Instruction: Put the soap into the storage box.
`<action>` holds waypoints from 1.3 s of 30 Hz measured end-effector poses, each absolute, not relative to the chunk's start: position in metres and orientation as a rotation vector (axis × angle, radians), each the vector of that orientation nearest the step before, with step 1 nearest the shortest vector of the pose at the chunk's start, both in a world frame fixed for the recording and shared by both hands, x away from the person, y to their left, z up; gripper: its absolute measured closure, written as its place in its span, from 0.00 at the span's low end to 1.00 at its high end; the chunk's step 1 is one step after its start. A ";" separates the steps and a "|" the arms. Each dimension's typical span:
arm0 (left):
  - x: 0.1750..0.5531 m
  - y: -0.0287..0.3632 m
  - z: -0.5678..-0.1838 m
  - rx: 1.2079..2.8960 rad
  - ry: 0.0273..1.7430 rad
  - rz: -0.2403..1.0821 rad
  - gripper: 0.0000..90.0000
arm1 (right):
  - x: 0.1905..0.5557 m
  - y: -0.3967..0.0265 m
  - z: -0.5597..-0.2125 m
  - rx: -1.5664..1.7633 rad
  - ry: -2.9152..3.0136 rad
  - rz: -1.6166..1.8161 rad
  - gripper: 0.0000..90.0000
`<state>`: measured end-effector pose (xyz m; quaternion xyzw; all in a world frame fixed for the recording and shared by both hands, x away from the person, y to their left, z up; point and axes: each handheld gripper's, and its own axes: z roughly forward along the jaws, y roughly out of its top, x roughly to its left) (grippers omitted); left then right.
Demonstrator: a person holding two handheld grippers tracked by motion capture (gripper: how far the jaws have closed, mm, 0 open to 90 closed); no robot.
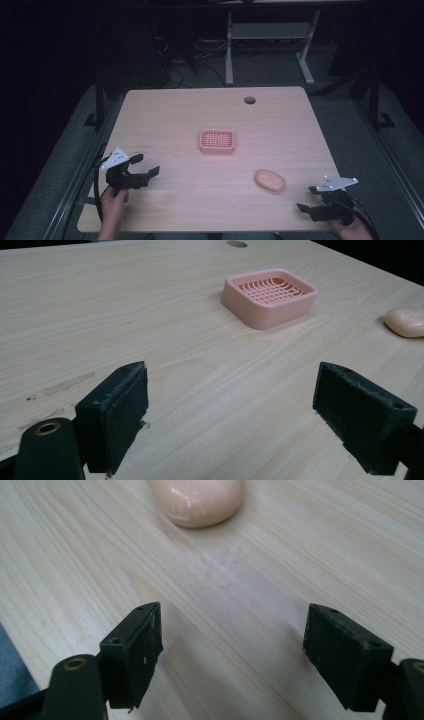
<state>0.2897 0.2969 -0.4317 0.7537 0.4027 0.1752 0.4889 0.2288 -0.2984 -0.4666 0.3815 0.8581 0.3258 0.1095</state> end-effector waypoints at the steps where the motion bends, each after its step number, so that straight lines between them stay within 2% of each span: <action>1: 0.290 0.297 -0.432 1.829 0.981 0.424 0.16 | 0.229 -0.298 -0.466 1.122 2.526 0.964 0.26; 39: 0.288 0.301 -0.431 1.817 0.980 0.424 0.16 | 0.270 -0.255 -0.434 1.006 2.706 0.781 0.21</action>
